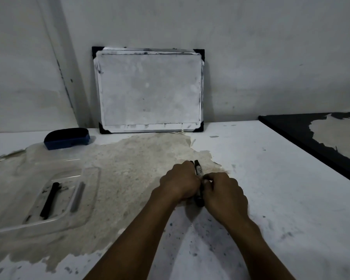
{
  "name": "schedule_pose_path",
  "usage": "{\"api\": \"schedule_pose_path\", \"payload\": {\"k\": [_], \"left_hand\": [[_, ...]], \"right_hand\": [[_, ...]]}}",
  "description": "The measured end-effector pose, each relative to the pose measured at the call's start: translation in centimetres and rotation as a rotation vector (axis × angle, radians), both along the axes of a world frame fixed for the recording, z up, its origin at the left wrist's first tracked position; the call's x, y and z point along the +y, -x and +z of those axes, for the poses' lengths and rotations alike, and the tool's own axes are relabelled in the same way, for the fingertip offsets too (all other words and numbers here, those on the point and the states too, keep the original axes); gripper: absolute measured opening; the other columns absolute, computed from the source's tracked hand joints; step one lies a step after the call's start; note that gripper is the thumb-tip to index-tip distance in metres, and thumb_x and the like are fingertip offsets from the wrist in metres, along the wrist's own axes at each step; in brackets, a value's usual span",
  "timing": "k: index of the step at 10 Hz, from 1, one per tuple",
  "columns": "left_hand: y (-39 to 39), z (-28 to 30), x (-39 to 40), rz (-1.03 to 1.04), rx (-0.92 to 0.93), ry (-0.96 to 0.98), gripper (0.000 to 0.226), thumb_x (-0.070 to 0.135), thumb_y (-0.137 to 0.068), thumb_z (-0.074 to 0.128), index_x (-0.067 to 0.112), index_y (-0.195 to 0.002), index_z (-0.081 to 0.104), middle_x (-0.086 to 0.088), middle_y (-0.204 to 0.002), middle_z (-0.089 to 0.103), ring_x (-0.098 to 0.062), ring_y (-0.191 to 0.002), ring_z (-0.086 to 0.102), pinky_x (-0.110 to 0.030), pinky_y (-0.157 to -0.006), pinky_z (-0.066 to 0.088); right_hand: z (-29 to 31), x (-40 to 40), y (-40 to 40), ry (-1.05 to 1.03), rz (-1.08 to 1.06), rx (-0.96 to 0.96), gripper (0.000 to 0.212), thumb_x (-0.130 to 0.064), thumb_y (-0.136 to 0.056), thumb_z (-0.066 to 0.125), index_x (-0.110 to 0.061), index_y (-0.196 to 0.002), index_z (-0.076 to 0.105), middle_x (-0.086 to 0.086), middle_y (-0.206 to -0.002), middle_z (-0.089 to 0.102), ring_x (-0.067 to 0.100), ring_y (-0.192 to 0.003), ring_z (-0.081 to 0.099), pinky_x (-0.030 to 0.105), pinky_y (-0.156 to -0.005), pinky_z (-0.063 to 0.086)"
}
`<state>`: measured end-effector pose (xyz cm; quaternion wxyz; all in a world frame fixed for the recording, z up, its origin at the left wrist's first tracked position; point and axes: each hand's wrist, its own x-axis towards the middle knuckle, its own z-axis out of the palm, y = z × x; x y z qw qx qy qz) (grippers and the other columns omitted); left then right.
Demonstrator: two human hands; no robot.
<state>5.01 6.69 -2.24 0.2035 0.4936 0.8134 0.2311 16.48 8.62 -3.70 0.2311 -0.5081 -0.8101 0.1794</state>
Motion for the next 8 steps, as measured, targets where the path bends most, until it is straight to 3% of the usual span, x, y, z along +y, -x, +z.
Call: {"api": "schedule_pose_path", "payload": {"k": [2,3,4,5,6,7,8], "left_hand": [[0.1,-0.1,-0.2,0.006,-0.059,-0.014,0.023,0.027,-0.101,0.051,0.007,-0.092,0.056,-0.020,-0.096,0.065,-0.036,-0.093,0.068,-0.038,-0.075,0.052],[0.1,-0.2,-0.5,0.010,-0.084,-0.024,0.024,0.029,-0.100,0.052,0.008,-0.092,0.058,-0.014,-0.087,0.060,-0.031,-0.082,0.065,-0.037,-0.074,0.053],[0.2,-0.2,-0.8,0.016,-0.105,-0.031,0.025,0.030,-0.101,0.051,0.008,-0.089,0.057,-0.009,-0.082,0.058,-0.032,-0.084,0.066,-0.034,-0.068,0.048],[0.4,-0.1,-1.3,0.011,-0.140,-0.060,0.029,0.029,-0.102,0.051,0.013,-0.077,0.052,-0.003,-0.074,0.055,-0.021,-0.071,0.059,-0.028,-0.055,0.041],[0.8,0.2,-2.5,-0.003,-0.182,-0.087,0.034,0.032,-0.102,0.053,0.017,-0.072,0.047,-0.003,-0.071,0.057,-0.020,-0.066,0.058,-0.028,-0.053,0.043],[1.6,0.5,-4.6,-0.003,-0.207,-0.154,0.024,0.039,-0.100,0.055,0.016,-0.107,0.057,-0.015,-0.099,0.071,-0.031,-0.086,0.070,-0.039,-0.076,0.056],[3.0,0.8,-6.5,0.084,-0.166,-0.312,0.055,0.043,-0.099,0.056,0.016,-0.146,0.048,-0.013,-0.115,0.073,-0.024,-0.098,0.071,-0.036,-0.087,0.056]], "right_hand": [[0.0,-0.1,0.0,-0.003,0.003,0.016,0.026,-0.027,-0.096,0.045,-0.022,-0.107,0.068,0.004,-0.107,0.070,0.027,-0.095,0.064,0.030,-0.067,0.044],[-0.2,-0.1,0.1,-0.015,0.005,0.027,0.027,-0.030,-0.097,0.044,-0.025,-0.113,0.065,0.002,-0.114,0.068,0.026,-0.101,0.063,0.031,-0.070,0.043],[-0.2,-0.2,0.1,-0.005,-0.006,0.048,0.030,-0.033,-0.097,0.043,-0.025,-0.120,0.060,0.001,-0.121,0.065,0.025,-0.108,0.060,0.032,-0.075,0.042],[-0.3,-0.2,0.0,-0.009,-0.015,0.067,0.032,-0.033,-0.098,0.041,-0.024,-0.126,0.055,0.001,-0.124,0.063,0.025,-0.112,0.059,0.034,-0.081,0.044],[-0.5,-0.2,0.0,0.009,-0.022,0.082,0.034,-0.034,-0.098,0.041,-0.023,-0.129,0.052,0.002,-0.124,0.063,0.024,-0.111,0.059,0.033,-0.079,0.042],[-0.2,-0.4,0.1,0.016,-0.012,0.126,0.037,-0.036,-0.097,0.043,-0.022,-0.132,0.048,0.004,-0.123,0.063,0.025,-0.110,0.059,0.036,-0.085,0.047],[0.6,-0.1,0.1,0.027,-0.007,0.239,0.038,-0.037,-0.096,0.046,-0.022,-0.131,0.048,0.007,-0.121,0.061,0.025,-0.107,0.059,0.040,-0.088,0.050]]}}
